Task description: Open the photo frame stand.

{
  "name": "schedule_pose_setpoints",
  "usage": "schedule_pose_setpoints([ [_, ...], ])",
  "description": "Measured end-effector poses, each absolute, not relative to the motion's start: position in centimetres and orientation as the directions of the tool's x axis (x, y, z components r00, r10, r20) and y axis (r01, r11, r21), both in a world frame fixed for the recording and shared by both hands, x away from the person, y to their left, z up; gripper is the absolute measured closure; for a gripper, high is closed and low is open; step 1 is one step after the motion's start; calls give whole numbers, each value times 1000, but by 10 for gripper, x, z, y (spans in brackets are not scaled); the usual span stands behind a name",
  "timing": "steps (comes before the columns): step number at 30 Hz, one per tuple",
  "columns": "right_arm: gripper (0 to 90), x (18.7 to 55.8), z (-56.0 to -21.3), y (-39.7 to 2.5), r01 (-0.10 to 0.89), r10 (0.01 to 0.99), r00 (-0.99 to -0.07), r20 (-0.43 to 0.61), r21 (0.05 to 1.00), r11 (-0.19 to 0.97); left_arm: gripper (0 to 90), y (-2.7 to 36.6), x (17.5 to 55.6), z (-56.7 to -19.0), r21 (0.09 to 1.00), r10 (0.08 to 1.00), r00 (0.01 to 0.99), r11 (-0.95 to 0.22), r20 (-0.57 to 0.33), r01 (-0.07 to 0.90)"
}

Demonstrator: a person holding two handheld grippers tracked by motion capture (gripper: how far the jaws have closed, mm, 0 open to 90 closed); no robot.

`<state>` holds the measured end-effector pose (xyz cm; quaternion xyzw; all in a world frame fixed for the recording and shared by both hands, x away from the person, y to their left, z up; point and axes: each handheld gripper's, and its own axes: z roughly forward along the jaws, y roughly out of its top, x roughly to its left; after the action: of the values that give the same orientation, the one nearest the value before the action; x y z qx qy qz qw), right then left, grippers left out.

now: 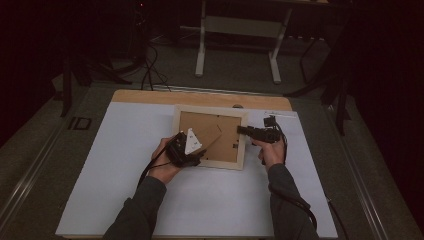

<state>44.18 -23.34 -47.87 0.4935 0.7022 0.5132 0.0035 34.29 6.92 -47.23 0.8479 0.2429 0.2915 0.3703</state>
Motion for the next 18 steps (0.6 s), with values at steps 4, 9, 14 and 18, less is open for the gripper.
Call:
schedule_pose_setpoints([
  [4, 604, 440, -479, -236, 691, 686, -514, 515, 722, -24, 396, 72, 343, -471, 785, 629, 724, -586, 283, 202],
  [9, 610, 440, -479, -237, 686, 680, -518, 519, 727, -32, 409, 77, 348, -470, 814, 648, 737, -526, 194, 248],
  [14, 613, 439, -479, -237, 686, 679, -518, 521, 726, -34, 431, 85, 354, -469, 840, 662, 746, -446, 78, 308],
  [18, 615, 439, -478, -237, 686, 677, -519, 522, 727, -35, 437, 89, 358, -468, 843, 672, 740, -406, 15, 353],
])
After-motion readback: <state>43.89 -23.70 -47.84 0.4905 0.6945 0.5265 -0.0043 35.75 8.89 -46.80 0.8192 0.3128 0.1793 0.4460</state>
